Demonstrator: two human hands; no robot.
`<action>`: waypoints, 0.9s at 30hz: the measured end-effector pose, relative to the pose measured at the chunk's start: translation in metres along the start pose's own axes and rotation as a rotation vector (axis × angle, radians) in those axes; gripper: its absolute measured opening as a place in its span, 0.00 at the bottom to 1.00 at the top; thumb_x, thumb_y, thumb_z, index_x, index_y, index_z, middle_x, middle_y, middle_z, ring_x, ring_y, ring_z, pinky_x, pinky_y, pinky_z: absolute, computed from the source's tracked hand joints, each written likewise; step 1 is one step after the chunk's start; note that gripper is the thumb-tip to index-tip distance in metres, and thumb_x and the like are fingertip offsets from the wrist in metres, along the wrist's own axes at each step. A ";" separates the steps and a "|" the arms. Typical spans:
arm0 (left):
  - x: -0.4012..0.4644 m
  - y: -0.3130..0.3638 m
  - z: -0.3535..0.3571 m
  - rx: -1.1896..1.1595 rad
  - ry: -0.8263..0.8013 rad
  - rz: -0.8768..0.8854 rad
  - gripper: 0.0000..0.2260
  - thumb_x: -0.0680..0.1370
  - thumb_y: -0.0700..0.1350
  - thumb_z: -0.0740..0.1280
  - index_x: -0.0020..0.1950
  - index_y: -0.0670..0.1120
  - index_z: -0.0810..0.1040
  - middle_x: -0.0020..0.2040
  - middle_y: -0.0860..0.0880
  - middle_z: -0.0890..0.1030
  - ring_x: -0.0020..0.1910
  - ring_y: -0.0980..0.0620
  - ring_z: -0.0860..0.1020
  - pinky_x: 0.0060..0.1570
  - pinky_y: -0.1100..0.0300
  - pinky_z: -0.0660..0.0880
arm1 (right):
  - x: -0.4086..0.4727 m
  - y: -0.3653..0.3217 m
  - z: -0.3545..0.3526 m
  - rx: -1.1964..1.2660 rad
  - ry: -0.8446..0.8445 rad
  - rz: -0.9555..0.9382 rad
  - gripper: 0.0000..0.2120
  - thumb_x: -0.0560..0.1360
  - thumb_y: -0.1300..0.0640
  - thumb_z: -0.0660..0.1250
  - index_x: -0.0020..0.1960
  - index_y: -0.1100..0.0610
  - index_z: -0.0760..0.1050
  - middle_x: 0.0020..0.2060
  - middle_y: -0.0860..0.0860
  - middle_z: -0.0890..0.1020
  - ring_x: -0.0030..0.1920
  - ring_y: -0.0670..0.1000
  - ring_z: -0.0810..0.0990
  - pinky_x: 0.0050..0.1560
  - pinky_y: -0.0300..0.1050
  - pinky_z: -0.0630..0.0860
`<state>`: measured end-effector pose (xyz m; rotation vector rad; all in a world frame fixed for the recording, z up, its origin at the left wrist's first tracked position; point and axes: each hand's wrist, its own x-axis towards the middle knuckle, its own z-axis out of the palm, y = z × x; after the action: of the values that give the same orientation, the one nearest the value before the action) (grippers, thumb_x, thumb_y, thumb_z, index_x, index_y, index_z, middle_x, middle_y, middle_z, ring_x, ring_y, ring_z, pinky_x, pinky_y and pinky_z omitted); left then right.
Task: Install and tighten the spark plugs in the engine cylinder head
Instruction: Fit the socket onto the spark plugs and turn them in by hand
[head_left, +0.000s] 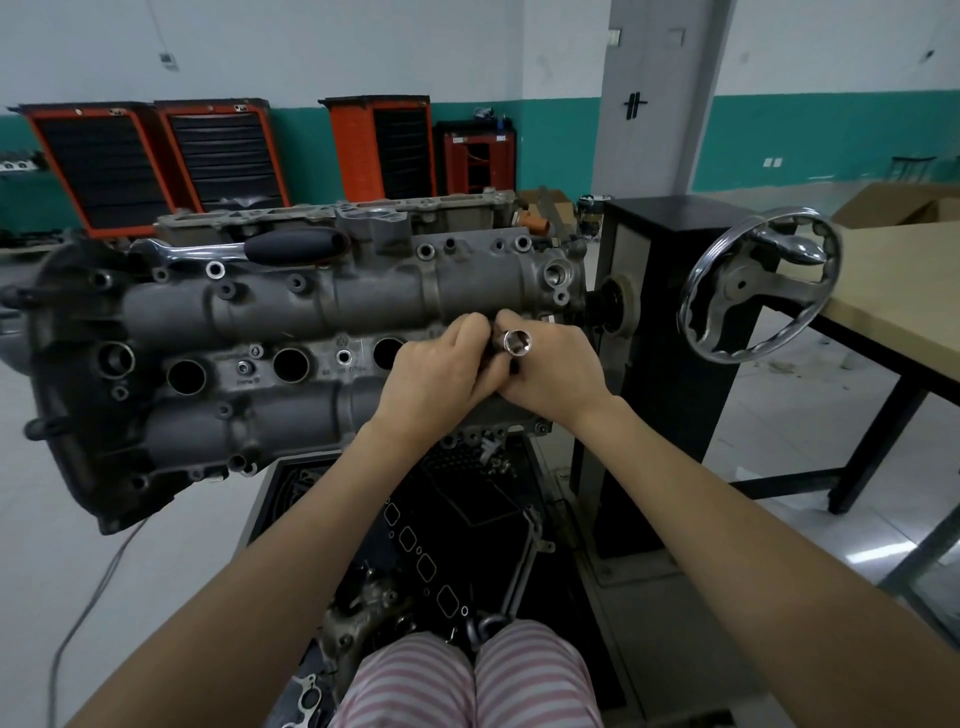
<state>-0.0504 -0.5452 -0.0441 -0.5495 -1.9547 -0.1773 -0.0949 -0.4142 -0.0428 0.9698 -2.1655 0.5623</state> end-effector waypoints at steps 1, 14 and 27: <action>0.000 0.001 -0.001 -0.009 0.003 0.005 0.09 0.74 0.47 0.59 0.40 0.44 0.61 0.27 0.45 0.72 0.18 0.46 0.69 0.21 0.65 0.57 | 0.000 -0.001 0.000 -0.005 0.001 0.000 0.09 0.68 0.57 0.66 0.39 0.62 0.70 0.27 0.53 0.76 0.27 0.58 0.75 0.26 0.43 0.64; -0.002 -0.001 0.000 0.028 -0.019 -0.030 0.14 0.74 0.48 0.62 0.33 0.40 0.69 0.25 0.47 0.72 0.20 0.46 0.69 0.24 0.65 0.56 | -0.001 0.002 0.002 0.034 0.016 -0.010 0.09 0.68 0.56 0.62 0.34 0.60 0.75 0.28 0.51 0.78 0.29 0.53 0.76 0.27 0.47 0.70; -0.001 0.003 -0.003 -0.025 -0.060 -0.104 0.13 0.72 0.47 0.61 0.35 0.38 0.70 0.28 0.46 0.72 0.20 0.45 0.70 0.23 0.65 0.58 | -0.002 0.002 0.001 -0.005 0.003 -0.028 0.05 0.69 0.59 0.66 0.37 0.61 0.76 0.30 0.53 0.79 0.31 0.55 0.77 0.28 0.48 0.71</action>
<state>-0.0467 -0.5436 -0.0440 -0.4743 -2.0428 -0.2531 -0.0958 -0.4129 -0.0447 0.9939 -2.1464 0.5442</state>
